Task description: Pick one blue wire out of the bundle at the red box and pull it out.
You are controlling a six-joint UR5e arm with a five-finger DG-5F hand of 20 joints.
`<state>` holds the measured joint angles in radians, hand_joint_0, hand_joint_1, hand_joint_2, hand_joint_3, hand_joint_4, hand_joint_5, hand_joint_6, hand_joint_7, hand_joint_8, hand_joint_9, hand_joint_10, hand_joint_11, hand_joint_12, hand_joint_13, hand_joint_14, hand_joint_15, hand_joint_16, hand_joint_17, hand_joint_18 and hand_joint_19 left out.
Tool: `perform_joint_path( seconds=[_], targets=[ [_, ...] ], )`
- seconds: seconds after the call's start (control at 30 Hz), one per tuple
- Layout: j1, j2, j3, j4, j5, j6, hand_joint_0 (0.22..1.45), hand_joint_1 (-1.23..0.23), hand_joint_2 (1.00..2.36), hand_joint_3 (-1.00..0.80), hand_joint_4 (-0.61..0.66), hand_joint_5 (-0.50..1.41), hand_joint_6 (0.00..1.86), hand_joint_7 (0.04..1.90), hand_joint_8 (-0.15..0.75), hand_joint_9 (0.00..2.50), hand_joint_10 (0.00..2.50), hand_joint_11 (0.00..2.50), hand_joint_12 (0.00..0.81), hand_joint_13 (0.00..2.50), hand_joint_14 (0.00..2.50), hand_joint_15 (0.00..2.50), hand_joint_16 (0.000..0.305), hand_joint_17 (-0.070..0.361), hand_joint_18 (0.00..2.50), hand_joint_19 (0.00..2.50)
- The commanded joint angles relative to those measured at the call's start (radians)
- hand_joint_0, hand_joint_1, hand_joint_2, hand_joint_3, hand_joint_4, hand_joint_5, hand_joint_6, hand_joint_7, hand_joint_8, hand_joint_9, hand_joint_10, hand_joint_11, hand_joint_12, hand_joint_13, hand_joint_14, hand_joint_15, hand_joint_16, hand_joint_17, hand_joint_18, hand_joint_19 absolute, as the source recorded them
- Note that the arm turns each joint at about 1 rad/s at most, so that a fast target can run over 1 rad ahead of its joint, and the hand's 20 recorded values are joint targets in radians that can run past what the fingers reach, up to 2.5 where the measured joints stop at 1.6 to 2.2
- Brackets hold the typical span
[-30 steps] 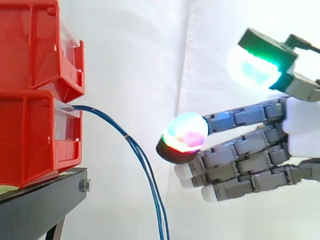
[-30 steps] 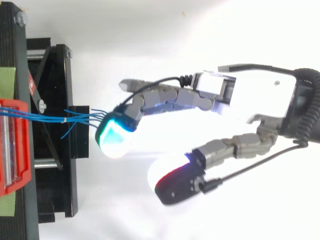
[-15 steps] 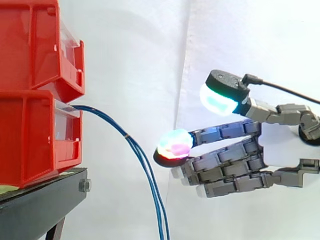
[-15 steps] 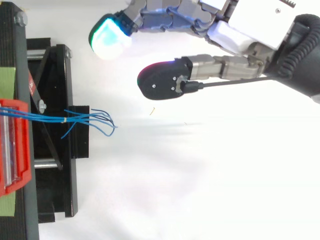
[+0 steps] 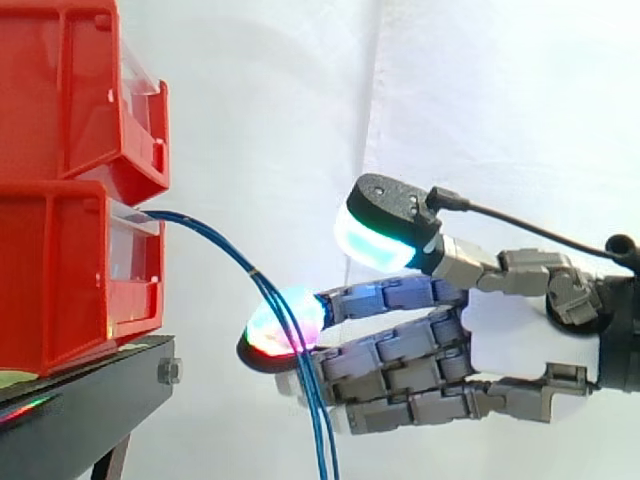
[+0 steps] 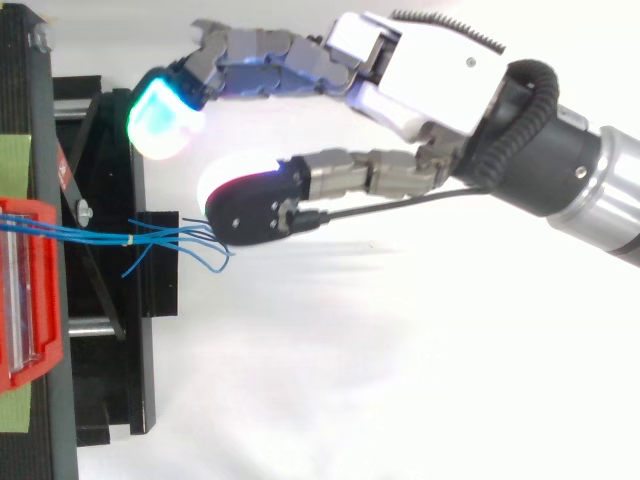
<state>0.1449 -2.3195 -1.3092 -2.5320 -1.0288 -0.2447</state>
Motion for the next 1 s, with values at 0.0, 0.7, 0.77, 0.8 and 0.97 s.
perform_joint_path(
  seconds=[0.0, 0.7, 0.77, 0.8, 0.97],
  targets=[
    [0.012, -0.023, 0.008, 0.027, -0.004, 0.005, 0.49, -0.63, 1.00, -0.50, 0.29, -0.14, 0.50, 0.88, 0.254, 0.55, 0.00, 0.07, 0.365, 0.15, 0.00, 0.06, 0.060, 0.135, 0.00, 0.20],
    [0.044, -0.031, 0.018, 0.052, -0.005, 0.018, 0.53, -0.67, 1.00, -0.44, 0.25, -0.11, 0.50, 1.16, 0.250, 0.61, 0.01, 0.15, 0.356, 0.18, 0.00, 0.07, 0.056, 0.127, 0.01, 0.23],
    [0.045, -0.032, 0.018, 0.053, -0.007, 0.016, 0.53, -0.67, 1.00, -0.44, 0.25, -0.11, 0.50, 1.15, 0.250, 0.61, 0.01, 0.15, 0.356, 0.18, 0.00, 0.08, 0.056, 0.127, 0.01, 0.23],
    [0.047, -0.031, 0.018, 0.053, -0.008, 0.015, 0.53, -0.67, 1.00, -0.44, 0.26, -0.11, 0.50, 1.15, 0.251, 0.61, 0.00, 0.14, 0.357, 0.18, 0.00, 0.08, 0.056, 0.127, 0.01, 0.24],
    [0.048, -0.032, 0.019, 0.070, -0.010, 0.013, 0.54, -0.67, 1.00, -0.43, 0.25, -0.11, 0.50, 1.17, 0.249, 0.62, 0.01, 0.15, 0.356, 0.20, 0.00, 0.08, 0.056, 0.126, 0.03, 0.24]
  ],
)
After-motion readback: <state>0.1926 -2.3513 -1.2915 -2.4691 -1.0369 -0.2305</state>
